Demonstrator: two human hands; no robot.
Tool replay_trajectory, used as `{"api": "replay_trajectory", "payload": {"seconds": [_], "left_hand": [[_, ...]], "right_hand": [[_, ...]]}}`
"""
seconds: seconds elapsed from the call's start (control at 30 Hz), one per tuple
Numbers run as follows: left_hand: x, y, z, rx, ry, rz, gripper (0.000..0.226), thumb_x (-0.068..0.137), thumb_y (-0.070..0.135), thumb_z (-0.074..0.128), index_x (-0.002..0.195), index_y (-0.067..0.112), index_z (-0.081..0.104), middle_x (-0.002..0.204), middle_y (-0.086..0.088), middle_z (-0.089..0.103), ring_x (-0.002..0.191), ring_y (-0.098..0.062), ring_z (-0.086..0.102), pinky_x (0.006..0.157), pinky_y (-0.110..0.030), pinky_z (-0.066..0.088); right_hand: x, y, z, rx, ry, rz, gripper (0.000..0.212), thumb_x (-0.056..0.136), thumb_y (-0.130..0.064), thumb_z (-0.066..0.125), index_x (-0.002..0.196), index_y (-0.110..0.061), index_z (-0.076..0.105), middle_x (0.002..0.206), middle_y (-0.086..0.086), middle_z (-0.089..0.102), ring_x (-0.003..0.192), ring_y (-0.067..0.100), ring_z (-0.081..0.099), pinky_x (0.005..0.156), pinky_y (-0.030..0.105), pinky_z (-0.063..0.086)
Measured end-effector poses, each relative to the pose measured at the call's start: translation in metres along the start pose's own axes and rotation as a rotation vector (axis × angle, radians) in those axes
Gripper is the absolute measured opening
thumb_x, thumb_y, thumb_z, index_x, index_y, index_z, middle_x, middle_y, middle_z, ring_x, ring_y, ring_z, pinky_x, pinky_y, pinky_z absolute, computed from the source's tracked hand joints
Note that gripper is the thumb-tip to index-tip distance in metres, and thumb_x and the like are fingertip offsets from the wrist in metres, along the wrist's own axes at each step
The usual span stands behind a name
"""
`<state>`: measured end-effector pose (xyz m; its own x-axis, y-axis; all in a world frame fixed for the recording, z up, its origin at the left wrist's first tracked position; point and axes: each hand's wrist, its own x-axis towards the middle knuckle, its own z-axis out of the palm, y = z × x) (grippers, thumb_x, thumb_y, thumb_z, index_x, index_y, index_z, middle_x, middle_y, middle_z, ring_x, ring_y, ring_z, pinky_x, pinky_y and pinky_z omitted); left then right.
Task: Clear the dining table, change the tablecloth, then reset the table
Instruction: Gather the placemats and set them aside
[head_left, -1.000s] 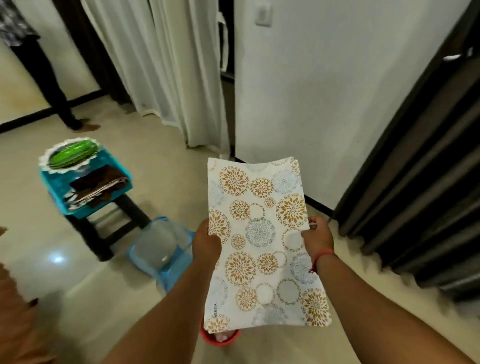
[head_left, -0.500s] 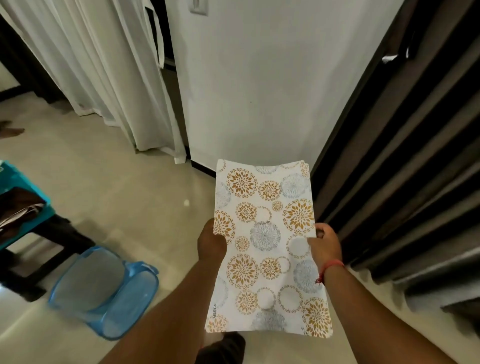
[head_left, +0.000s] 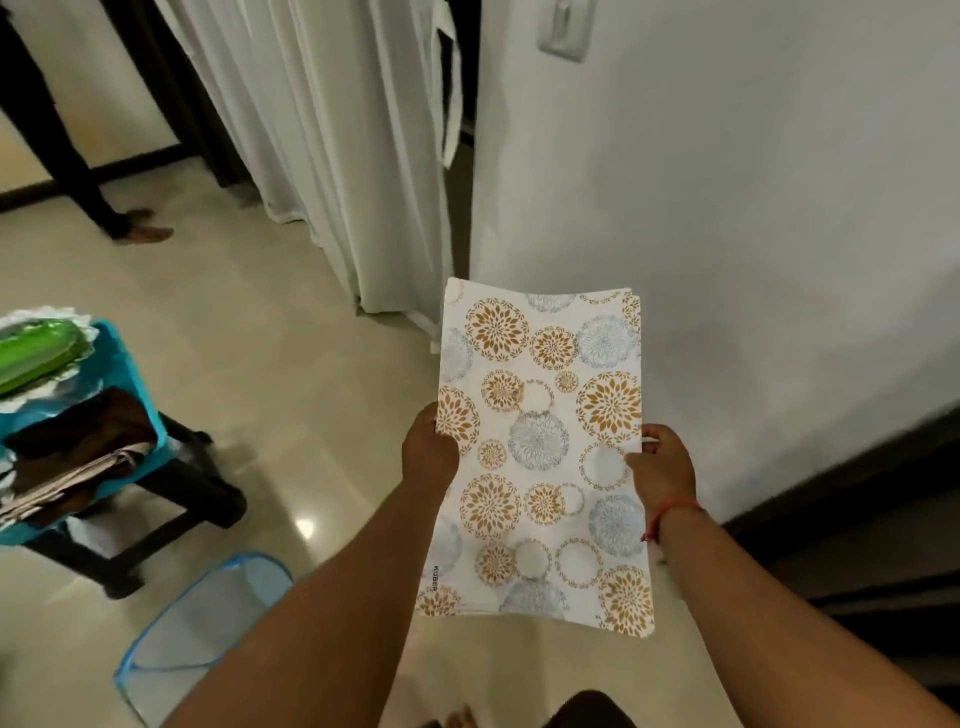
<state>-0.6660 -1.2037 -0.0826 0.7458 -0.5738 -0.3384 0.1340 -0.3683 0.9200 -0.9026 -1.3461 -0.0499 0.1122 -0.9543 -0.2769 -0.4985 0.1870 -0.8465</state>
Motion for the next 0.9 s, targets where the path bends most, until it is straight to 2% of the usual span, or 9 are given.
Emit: {"api": "replay_trajectory", "payload": {"seconds": [0.07, 0.17, 0.3, 0.4, 0.47, 0.6, 0.67, 0.77, 0.9], "left_hand": [[0.029, 0.015, -0.021, -0.014, 0.027, 0.006, 0.049, 0.084, 0.012, 0.050, 0.131, 0.017, 0.061, 0.124, -0.002, 0.067, 0.115, -0.023, 0.062, 0.102, -0.045, 0.050], [0.079, 0.035, -0.050, -0.034, 0.071, -0.033, 0.039, 0.090, 0.015, 0.058, 0.128, 0.019, 0.062, 0.121, 0.000, 0.066, 0.114, -0.023, 0.062, 0.103, -0.044, 0.049], [0.149, 0.045, -0.085, -0.057, 0.152, -0.113, 0.048, 0.074, 0.024, 0.060, 0.121, 0.025, 0.065, 0.119, -0.002, 0.070, 0.107, -0.024, 0.066, 0.098, -0.047, 0.054], [0.189, 0.063, -0.112, -0.103, 0.282, -0.193, 0.036, 0.085, 0.016, 0.061, 0.119, 0.026, 0.068, 0.112, 0.000, 0.073, 0.100, -0.020, 0.069, 0.094, -0.044, 0.056], [0.210, 0.078, -0.131, -0.120, 0.361, -0.210, 0.024, 0.089, 0.022, 0.065, 0.111, 0.031, 0.067, 0.107, 0.004, 0.072, 0.097, -0.018, 0.068, 0.091, -0.040, 0.056], [0.255, 0.083, -0.175, -0.160, 0.552, -0.265, 0.029, 0.083, 0.034, 0.062, 0.111, 0.026, 0.069, 0.108, 0.003, 0.073, 0.100, -0.018, 0.068, 0.095, -0.042, 0.054], [0.285, 0.061, -0.207, -0.210, 0.645, -0.305, 0.032, 0.080, 0.029, 0.061, 0.111, 0.027, 0.071, 0.106, 0.002, 0.073, 0.098, -0.021, 0.068, 0.095, -0.046, 0.054], [0.320, 0.075, -0.250, -0.290, 0.741, -0.344, 0.028, 0.084, 0.015, 0.057, 0.108, 0.021, 0.070, 0.105, -0.003, 0.073, 0.098, -0.026, 0.068, 0.096, -0.048, 0.054], [0.369, 0.077, -0.314, -0.367, 0.827, -0.364, 0.034, 0.092, 0.008, 0.054, 0.124, 0.015, 0.064, 0.113, -0.006, 0.071, 0.104, -0.028, 0.066, 0.098, -0.048, 0.053]], "right_hand": [[0.033, -0.022, 0.036, -0.021, -0.072, -0.026, 0.035, 0.084, 0.005, 0.058, 0.105, -0.023, 0.058, 0.094, -0.006, 0.061, 0.092, 0.021, 0.060, 0.073, 0.027, 0.045], [0.088, -0.059, 0.099, -0.075, -0.175, -0.080, 0.038, 0.083, 0.005, 0.059, 0.111, -0.021, 0.060, 0.106, 0.001, 0.062, 0.098, 0.024, 0.060, 0.081, 0.030, 0.045], [0.152, -0.113, 0.188, -0.089, -0.313, -0.142, 0.039, 0.084, 0.004, 0.056, 0.109, -0.025, 0.060, 0.107, 0.003, 0.066, 0.097, 0.025, 0.063, 0.085, 0.036, 0.052], [0.192, -0.159, 0.258, -0.145, -0.471, -0.180, 0.038, 0.082, 0.005, 0.056, 0.106, -0.023, 0.063, 0.101, 0.002, 0.068, 0.093, 0.024, 0.064, 0.076, 0.031, 0.051], [0.211, -0.194, 0.298, -0.169, -0.543, -0.228, 0.038, 0.083, 0.005, 0.056, 0.111, -0.019, 0.064, 0.101, 0.004, 0.068, 0.090, 0.024, 0.062, 0.071, 0.029, 0.048], [0.229, -0.266, 0.384, -0.226, -0.669, -0.306, 0.035, 0.086, 0.004, 0.053, 0.105, -0.025, 0.058, 0.091, 0.000, 0.064, 0.079, 0.020, 0.059, 0.069, 0.033, 0.051], [0.228, -0.293, 0.431, -0.245, -0.754, -0.339, 0.034, 0.084, 0.002, 0.055, 0.103, -0.027, 0.059, 0.094, 0.002, 0.066, 0.087, 0.026, 0.062, 0.077, 0.039, 0.054], [0.230, -0.330, 0.504, -0.262, -0.831, -0.401, 0.033, 0.082, 0.002, 0.056, 0.097, -0.026, 0.061, 0.093, -0.001, 0.067, 0.088, 0.026, 0.063, 0.074, 0.034, 0.050], [0.222, -0.369, 0.600, -0.295, -0.898, -0.424, 0.033, 0.083, 0.002, 0.057, 0.103, -0.024, 0.060, 0.095, 0.000, 0.063, 0.090, 0.025, 0.060, 0.076, 0.031, 0.045]]}}
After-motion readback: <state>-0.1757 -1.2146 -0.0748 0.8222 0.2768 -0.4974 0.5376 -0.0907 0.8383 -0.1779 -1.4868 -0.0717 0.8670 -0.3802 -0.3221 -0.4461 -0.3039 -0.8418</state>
